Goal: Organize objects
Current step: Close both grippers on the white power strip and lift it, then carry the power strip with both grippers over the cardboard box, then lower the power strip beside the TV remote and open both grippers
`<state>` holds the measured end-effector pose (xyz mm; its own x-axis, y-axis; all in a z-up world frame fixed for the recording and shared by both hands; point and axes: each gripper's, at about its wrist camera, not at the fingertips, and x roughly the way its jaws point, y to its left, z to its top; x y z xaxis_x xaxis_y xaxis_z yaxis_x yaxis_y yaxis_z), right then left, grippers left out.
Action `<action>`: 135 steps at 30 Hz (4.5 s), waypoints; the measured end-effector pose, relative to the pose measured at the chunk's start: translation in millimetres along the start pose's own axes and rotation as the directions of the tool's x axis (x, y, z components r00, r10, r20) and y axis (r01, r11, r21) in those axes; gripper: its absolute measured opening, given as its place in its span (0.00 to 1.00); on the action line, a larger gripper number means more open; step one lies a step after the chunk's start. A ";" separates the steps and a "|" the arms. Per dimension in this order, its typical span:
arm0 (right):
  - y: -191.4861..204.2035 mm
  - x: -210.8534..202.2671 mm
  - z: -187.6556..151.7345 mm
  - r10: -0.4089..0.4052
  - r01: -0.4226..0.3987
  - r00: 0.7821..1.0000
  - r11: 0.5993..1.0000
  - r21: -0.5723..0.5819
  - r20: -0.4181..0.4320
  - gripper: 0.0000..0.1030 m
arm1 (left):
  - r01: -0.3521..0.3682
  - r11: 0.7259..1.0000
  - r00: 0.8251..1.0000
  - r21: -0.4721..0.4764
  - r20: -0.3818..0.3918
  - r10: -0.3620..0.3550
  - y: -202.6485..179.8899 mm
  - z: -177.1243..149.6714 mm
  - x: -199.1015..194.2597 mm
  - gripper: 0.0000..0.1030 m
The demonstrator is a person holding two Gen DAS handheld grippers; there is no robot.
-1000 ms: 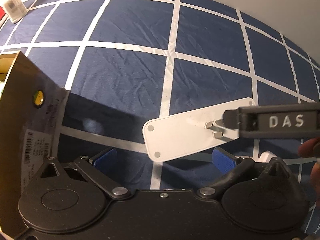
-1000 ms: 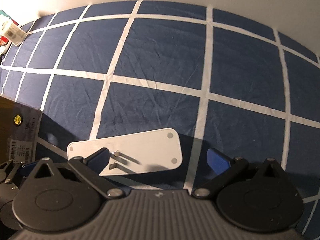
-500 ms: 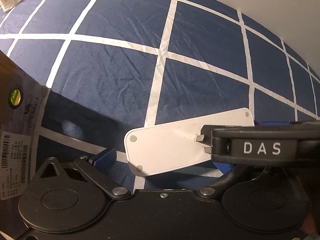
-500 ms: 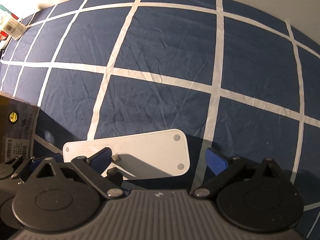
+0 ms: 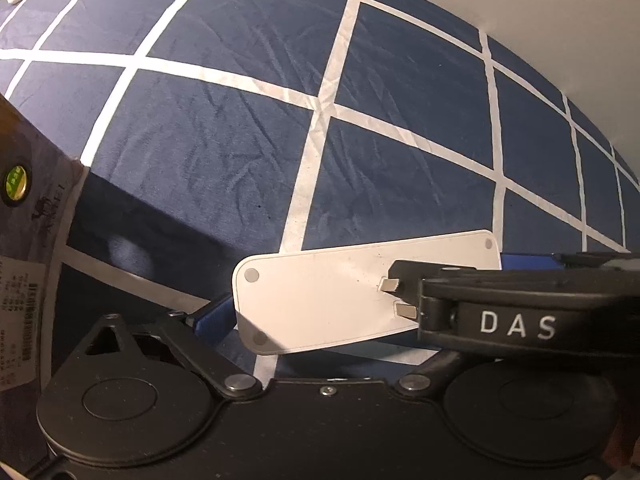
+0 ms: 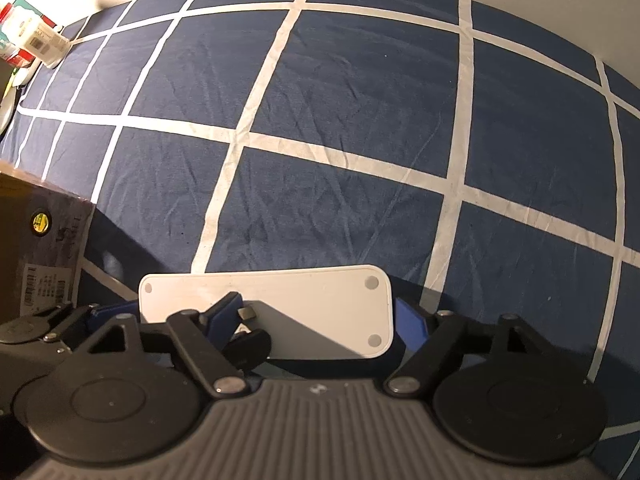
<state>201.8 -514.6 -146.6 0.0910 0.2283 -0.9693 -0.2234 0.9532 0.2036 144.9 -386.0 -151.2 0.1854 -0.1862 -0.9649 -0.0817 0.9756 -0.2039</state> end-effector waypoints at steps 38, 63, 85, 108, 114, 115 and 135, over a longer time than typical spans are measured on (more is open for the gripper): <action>82.5 -100.9 -88.1 -0.012 -0.001 0.985 0.997 0.075 0.172 0.78 | -0.012 0.992 0.993 0.127 0.119 -0.003 32.5 -67.3 -126.4 0.92; 244.1 -113.3 -114.6 -0.043 -0.005 0.969 0.980 0.197 0.243 0.78 | -0.009 0.964 0.990 0.266 0.135 -0.028 168.3 -78.1 -198.0 0.92; 374.4 -57.8 -97.8 -0.032 -0.031 0.976 0.959 0.283 0.214 0.78 | -0.019 0.945 0.998 0.325 0.067 -0.003 304.9 -50.9 -204.1 0.92; 402.7 27.2 -72.1 -0.028 0.010 0.998 0.949 0.316 0.052 0.78 | 0.027 0.956 0.995 0.292 -0.102 0.003 365.6 -30.5 -136.1 0.92; 398.7 39.5 -70.7 -0.028 0.018 0.999 0.944 0.329 0.025 0.78 | 0.039 0.956 0.991 0.289 -0.133 0.000 369.8 -28.7 -123.1 0.91; 398.1 41.2 -70.5 -0.027 0.019 0.999 0.943 0.334 0.021 0.78 | 0.039 0.957 0.991 0.289 -0.136 0.001 370.4 -28.3 -121.5 0.91; 388.5 55.9 -63.6 -0.019 0.019 1.000 0.929 0.370 -0.003 0.78 | 0.028 0.949 0.986 0.314 -0.164 0.026 368.0 -18.9 -107.7 0.90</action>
<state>58.3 -144.1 -130.5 0.0929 0.2093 -0.9734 0.1529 0.9631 0.2216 76.3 -9.2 -125.5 0.0201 -0.1776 -0.9839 0.2353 0.9573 -0.1680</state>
